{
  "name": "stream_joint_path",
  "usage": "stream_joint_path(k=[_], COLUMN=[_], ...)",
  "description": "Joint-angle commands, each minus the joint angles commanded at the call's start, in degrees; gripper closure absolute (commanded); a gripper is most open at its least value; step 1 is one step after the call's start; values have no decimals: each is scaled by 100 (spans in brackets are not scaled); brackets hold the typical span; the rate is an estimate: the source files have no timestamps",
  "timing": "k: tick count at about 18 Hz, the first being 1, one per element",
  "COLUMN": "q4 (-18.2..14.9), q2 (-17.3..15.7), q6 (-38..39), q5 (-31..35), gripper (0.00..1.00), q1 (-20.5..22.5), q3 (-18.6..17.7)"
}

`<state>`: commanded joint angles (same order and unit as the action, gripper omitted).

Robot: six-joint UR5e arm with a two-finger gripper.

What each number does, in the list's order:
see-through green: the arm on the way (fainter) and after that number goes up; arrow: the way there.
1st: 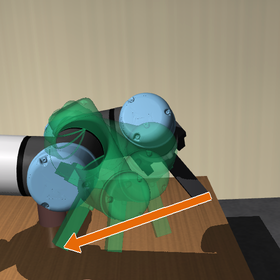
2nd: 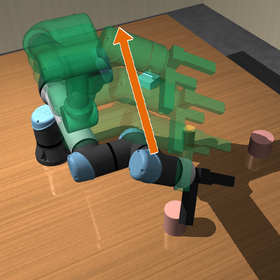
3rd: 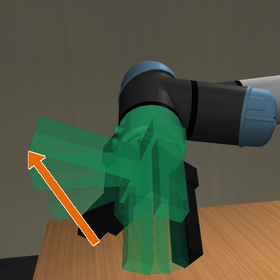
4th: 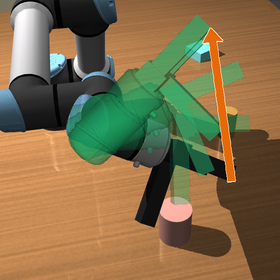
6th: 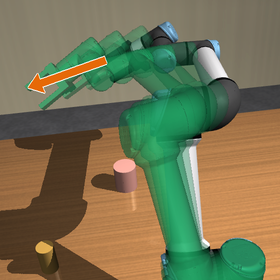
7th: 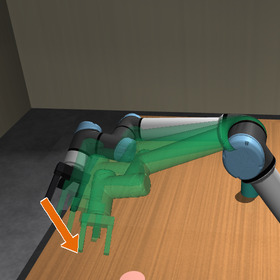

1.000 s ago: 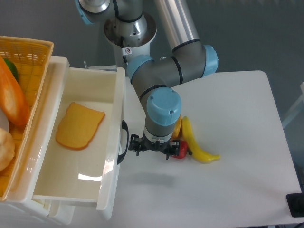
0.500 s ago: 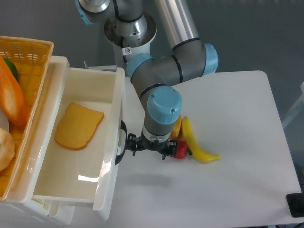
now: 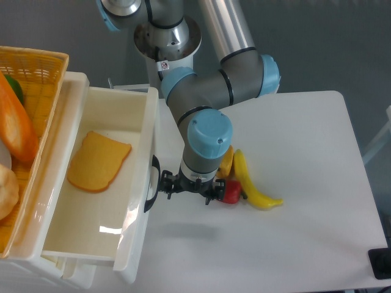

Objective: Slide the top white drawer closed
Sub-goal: 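Push the drawer front with the gripper, sliding the drawer into the unit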

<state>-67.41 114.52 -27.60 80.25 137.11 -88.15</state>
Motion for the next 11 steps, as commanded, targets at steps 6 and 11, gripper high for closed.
stream_joint_path(k=[6,11], q4=[-123,-132], q2=[-88,-158], q6=[44,176], q5=[-18,-106], gripper=[0,0], q1=[-114,-193], q3=[-61,-70])
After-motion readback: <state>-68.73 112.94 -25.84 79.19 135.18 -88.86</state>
